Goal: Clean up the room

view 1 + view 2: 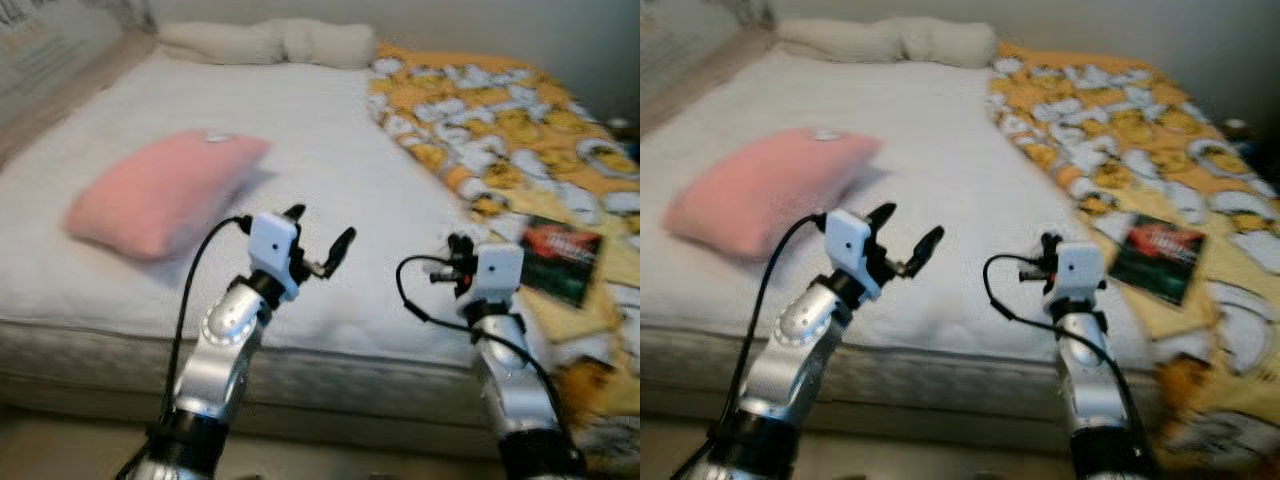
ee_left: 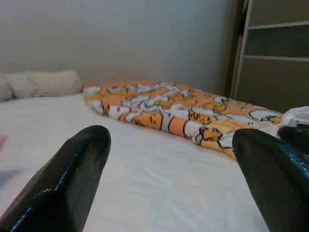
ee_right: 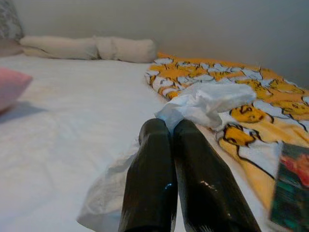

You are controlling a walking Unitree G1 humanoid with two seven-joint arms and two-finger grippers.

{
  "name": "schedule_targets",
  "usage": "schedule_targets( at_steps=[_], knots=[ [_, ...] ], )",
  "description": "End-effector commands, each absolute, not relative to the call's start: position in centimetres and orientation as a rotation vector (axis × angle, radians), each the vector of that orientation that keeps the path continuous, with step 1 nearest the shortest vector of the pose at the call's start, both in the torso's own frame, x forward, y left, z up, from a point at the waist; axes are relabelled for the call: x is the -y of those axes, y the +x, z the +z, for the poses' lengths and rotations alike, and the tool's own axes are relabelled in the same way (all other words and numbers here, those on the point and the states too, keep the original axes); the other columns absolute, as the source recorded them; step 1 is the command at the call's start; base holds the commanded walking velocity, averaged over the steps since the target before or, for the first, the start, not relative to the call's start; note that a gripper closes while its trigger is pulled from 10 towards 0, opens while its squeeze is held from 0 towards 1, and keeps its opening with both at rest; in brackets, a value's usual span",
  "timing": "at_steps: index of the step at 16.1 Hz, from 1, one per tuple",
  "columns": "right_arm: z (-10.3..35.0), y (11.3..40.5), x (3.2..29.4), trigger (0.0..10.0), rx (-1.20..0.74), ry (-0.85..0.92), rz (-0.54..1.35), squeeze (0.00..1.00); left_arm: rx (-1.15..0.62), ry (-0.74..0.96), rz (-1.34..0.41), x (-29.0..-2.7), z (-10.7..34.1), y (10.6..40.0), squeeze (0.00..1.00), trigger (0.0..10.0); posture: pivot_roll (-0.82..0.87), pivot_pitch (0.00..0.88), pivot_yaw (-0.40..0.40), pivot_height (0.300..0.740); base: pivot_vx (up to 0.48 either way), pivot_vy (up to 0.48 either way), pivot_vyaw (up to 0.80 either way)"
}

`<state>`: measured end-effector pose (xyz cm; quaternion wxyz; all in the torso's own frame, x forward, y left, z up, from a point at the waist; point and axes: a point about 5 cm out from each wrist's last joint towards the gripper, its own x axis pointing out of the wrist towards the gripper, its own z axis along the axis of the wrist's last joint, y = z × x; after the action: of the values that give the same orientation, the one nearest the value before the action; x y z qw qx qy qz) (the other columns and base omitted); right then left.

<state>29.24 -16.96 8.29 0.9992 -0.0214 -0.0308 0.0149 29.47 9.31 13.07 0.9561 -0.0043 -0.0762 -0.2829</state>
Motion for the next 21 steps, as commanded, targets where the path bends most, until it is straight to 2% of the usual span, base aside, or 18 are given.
schedule_targets(
  at_steps=[1,5,7,8,10,14,18,21],
  knots=[
    [8.9,29.5,16.6,0.0,0.08,-0.044,0.043,0.0,0.166,0.001,-0.567,-9.6,13.3,29.6,0.0,10.0,-0.02,0.033,-0.001,0.74,0.0,-0.48,0.0],
    [8.9,29.7,16.4,0.0,0.078,-0.042,0.052,0.0,0.151,0.007,-0.567,-9.5,13.1,29.7,0.0,10.0,-0.01,0.033,0.002,0.74,0.0,-0.451,0.0],
    [8.9,29.8,16.4,0.0,0.075,-0.047,0.052,0.0,0.114,0.041,-0.526,-9.6,12.7,30.1,0.0,10.0,-0.01,0.035,0.002,0.74,0.0,0.0,0.8],
    [8.9,29.8,16.5,0.0,0.075,-0.035,0.047,0.0,0.07,0.09,-0.458,-10.2,11.9,30.4,0.0,10.0,-0.01,0.036,0.003,0.74,0.0,0.0,0.79],
    [9.3,29.8,16.7,0.0,0.097,-0.026,0.033,0.0,0.017,0.017,-0.332,-11.8,10.8,30.7,0.0,10.0,-0.01,0.038,0.004,0.74,0.0,0.0,0.79],
    [9.6,29.5,16.4,0.0,0.125,-0.04,0.045,0.0,-0.056,-0.018,-0.171,-14.6,9.1,30.3,0.0,10.0,-0.01,0.046,0.007,0.74,0.0,0.0,0.79],
    [9.2,30.1,16.6,0.0,0.071,0.031,0.052,0.0,-0.102,0.045,-0.131,-13.8,8.3,29.7,0.0,10.0,0.01,0.056,-0.003,0.74,0.0,0.0,0.78],
    [9.1,30.2,16.7,0.0,0.061,0.039,0.063,0.0,-0.093,0.031,-0.124,-13.8,8.3,29.5,0.0,10.0,0.01,0.055,-0.011,0.74,0.0,0.0,0.75]
  ],
)
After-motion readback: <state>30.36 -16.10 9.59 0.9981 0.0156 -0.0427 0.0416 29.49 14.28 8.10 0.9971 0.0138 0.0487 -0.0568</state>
